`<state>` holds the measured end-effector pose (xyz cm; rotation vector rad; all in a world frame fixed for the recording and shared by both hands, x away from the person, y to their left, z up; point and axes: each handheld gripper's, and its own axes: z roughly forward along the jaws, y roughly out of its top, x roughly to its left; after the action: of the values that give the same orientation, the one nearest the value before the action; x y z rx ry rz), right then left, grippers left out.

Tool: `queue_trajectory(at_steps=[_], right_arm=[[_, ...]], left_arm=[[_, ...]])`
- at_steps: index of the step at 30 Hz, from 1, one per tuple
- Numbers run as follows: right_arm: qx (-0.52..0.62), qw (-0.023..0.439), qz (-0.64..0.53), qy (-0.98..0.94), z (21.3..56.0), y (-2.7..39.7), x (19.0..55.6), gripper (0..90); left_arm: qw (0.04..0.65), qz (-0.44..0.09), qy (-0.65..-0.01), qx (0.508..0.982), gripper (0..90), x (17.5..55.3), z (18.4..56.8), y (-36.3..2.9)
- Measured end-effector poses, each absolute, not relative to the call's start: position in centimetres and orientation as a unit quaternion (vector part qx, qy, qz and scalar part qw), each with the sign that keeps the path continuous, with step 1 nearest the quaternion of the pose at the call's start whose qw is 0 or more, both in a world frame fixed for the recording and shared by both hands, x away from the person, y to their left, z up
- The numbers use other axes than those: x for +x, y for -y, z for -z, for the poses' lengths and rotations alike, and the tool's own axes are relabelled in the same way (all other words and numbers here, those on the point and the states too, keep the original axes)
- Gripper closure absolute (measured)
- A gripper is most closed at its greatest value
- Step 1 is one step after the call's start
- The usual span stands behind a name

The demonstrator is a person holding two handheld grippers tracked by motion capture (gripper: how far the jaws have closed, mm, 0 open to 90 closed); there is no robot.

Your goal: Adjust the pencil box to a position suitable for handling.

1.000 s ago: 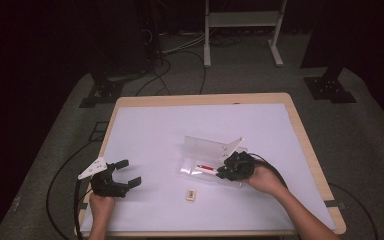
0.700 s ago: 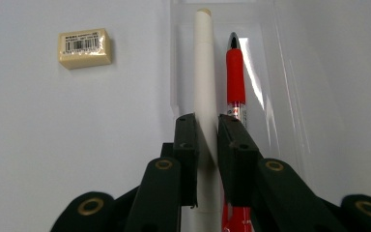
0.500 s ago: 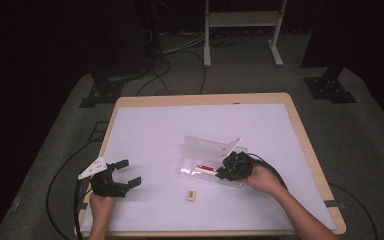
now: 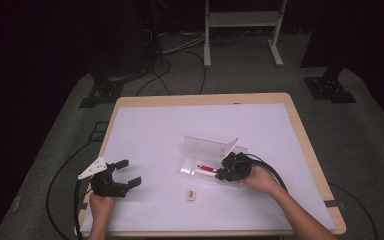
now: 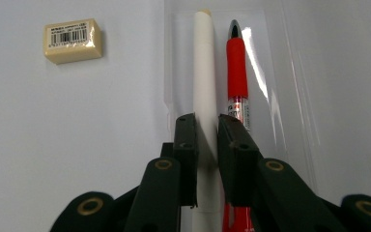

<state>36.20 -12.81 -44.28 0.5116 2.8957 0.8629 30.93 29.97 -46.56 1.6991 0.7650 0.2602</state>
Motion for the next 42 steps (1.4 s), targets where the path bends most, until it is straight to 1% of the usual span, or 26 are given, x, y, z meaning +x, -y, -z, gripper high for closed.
queue_trajectory(at_steps=[21,26,31,42], right_arm=[[0.176,0.026,-0.281,-0.943,44.8,13.0,36.4,77.1],[0.18,0.023,-0.286,-0.941,44.6,13.2,36.4,74.9],[0.18,0.031,-0.295,-0.938,44.1,13.5,36.3,74.8],[0.171,0.046,-0.323,-0.93,42.7,13.7,35.5,70.4]], left_arm=[[0.59,-0.112,-0.328,0.729,0.0,30.9,46.6,-29.9],[0.59,-0.112,-0.329,0.729,0.0,30.9,46.6,-29.9],[0.589,-0.112,-0.329,0.73,0.0,30.9,46.6,-30.0],[0.59,-0.112,-0.329,0.729,0.0,30.9,46.6,-29.9]])
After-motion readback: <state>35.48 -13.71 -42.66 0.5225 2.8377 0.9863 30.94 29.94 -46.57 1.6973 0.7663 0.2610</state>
